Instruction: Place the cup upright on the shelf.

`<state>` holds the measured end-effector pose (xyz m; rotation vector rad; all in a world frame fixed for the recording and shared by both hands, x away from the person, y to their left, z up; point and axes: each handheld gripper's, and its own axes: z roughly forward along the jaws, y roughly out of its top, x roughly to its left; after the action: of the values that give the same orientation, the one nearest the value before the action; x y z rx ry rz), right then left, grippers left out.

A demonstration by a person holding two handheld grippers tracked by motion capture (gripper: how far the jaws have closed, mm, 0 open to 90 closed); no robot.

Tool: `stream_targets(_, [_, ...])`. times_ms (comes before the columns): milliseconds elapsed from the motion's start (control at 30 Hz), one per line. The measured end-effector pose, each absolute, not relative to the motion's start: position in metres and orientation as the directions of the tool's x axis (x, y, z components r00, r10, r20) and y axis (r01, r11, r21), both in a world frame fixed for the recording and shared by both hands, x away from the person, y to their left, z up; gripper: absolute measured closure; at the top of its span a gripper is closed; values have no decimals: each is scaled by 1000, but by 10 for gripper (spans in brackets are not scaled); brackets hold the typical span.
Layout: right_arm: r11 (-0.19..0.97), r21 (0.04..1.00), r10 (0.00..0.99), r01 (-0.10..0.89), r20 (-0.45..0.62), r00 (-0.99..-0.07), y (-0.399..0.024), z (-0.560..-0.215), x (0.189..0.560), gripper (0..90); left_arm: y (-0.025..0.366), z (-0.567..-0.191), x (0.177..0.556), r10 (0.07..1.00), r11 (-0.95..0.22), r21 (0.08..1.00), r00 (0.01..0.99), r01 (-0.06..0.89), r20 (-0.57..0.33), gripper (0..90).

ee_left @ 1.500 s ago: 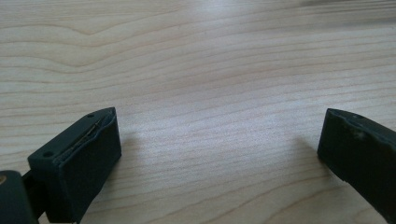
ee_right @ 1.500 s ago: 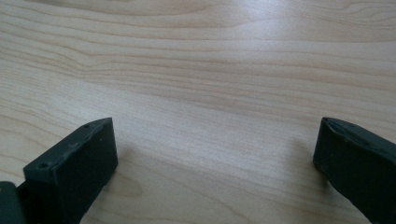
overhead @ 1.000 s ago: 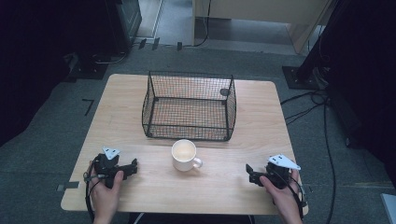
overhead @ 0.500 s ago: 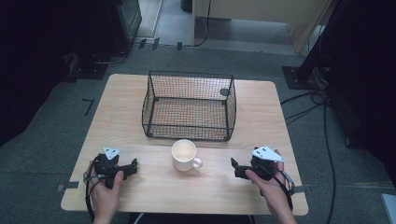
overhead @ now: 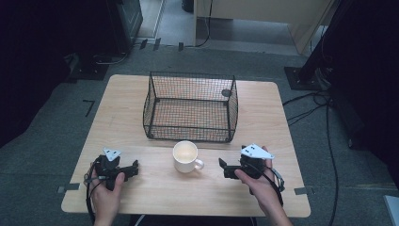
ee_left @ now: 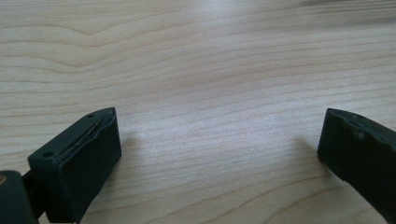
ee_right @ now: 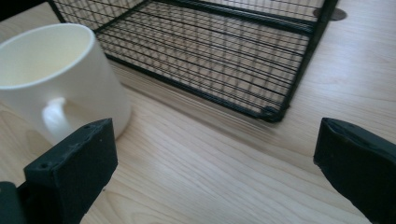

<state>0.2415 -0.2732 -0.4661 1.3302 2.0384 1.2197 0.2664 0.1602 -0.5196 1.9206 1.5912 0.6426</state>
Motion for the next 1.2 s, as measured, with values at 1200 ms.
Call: stream_targets(1200, [252,847,728,468,153,-669,-177,-482,260,0,160,-520,266,983,-140,684,181,716,12,0])
